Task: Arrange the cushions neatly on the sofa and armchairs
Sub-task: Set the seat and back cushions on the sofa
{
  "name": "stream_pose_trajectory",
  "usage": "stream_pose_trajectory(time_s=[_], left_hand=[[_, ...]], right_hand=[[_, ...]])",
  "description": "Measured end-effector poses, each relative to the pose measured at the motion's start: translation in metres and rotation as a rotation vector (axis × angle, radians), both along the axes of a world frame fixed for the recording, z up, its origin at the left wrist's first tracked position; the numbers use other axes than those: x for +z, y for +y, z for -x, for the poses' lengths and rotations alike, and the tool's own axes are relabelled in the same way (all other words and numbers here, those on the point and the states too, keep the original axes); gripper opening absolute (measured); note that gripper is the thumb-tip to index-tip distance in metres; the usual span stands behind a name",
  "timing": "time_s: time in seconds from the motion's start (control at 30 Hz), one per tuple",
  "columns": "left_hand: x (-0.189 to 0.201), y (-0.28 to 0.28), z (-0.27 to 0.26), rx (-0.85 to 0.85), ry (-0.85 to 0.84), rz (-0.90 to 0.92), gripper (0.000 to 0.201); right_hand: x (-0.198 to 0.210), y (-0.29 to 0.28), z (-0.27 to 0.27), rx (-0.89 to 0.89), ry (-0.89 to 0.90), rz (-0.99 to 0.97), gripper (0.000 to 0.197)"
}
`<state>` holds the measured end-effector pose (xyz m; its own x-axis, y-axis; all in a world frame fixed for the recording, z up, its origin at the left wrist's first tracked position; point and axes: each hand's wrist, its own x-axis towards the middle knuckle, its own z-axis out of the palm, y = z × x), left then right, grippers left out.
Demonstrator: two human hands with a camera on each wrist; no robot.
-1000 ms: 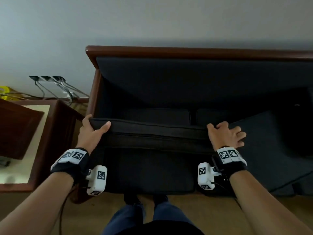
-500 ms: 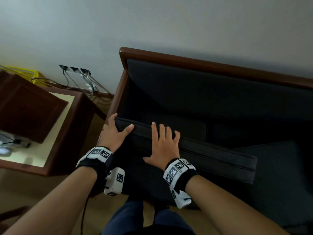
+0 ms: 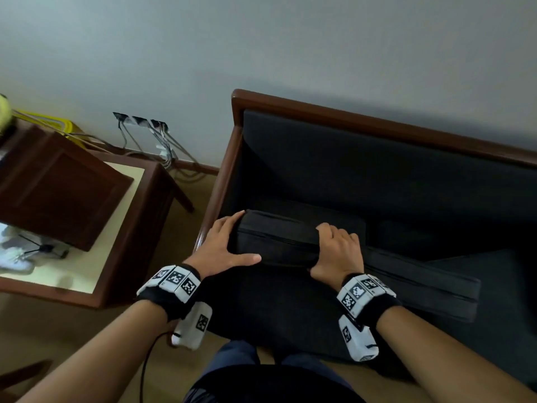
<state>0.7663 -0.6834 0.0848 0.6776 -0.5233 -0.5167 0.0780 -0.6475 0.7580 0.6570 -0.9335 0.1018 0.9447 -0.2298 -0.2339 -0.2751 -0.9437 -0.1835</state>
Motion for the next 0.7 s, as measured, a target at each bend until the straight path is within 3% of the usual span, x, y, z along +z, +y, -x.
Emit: stream_pose_trajectory(time_s=[0.17, 0.23, 0.37, 0.47, 0.57, 0.7], left_hand=[[0.013, -0.008, -0.024, -0.370, -0.203, -0.022, 0.132], [0.021, -0.018, -0.029, -0.437, -0.263, -0.022, 0.134], [0.057, -0.042, -0.033, -0.293, -0.423, 0.091, 0.117], [0.097, -0.061, -0.040, -0.331, -0.639, 0.048, 0.114], [0.130, -0.075, -0.041, -0.340, -0.748, 0.077, 0.112], [0.146, -0.095, -0.032, -0.431, -0.878, -0.040, 0.111]], right_hand=[[0.042, -0.042, 0.014, -0.061, -0.098, -0.150, 0.072], [0.064, -0.060, 0.022, -0.089, -0.181, -0.244, 0.073], [0.089, -0.080, 0.036, -0.114, -0.367, -0.424, 0.082], [0.086, -0.095, 0.042, -0.155, -0.488, -0.501, 0.089], [0.078, -0.105, 0.053, -0.212, -0.644, -0.622, 0.093], [0.049, -0.100, 0.068, -0.341, -0.604, -0.700, 0.106]])
